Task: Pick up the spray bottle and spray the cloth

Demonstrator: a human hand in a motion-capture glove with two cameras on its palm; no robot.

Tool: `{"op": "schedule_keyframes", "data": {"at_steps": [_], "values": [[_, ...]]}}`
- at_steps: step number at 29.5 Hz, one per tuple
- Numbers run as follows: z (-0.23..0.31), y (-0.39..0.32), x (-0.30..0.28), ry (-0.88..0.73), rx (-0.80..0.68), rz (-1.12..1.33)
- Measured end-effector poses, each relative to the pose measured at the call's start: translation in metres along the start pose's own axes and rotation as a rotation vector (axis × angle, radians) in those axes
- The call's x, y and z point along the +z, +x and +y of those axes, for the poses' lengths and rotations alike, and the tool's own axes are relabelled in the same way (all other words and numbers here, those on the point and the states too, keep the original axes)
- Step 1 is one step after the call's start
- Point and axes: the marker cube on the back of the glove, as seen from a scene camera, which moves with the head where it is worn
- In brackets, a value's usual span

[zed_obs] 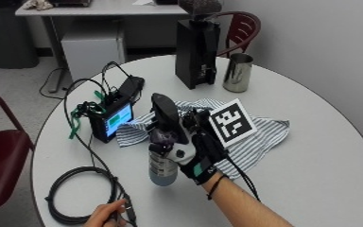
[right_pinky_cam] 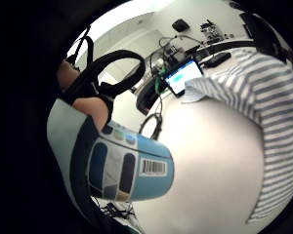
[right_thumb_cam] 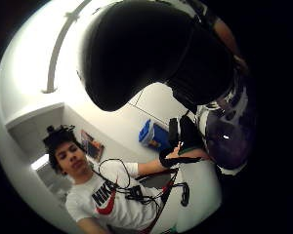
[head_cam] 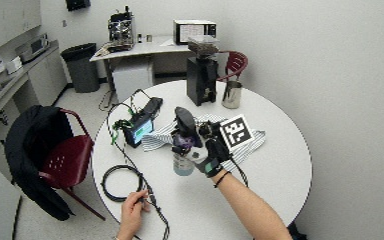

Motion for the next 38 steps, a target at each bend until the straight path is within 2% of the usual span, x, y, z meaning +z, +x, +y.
{"op": "schedule_keyframes", "data": {"at_steps": [7, 24, 32, 35, 38], "values": [[0.023, 0.032, 0.026, -0.04, 0.088, -0.002], [0.039, 0.044, 0.035, -0.059, 0.141, 0.013], [0.069, 0.028, -0.015, -0.05, 0.182, 0.107], [0.086, 0.014, -0.045, -0.094, 0.218, 0.237], [0.112, 0.013, -0.08, -0.155, 0.229, 0.467]]}}
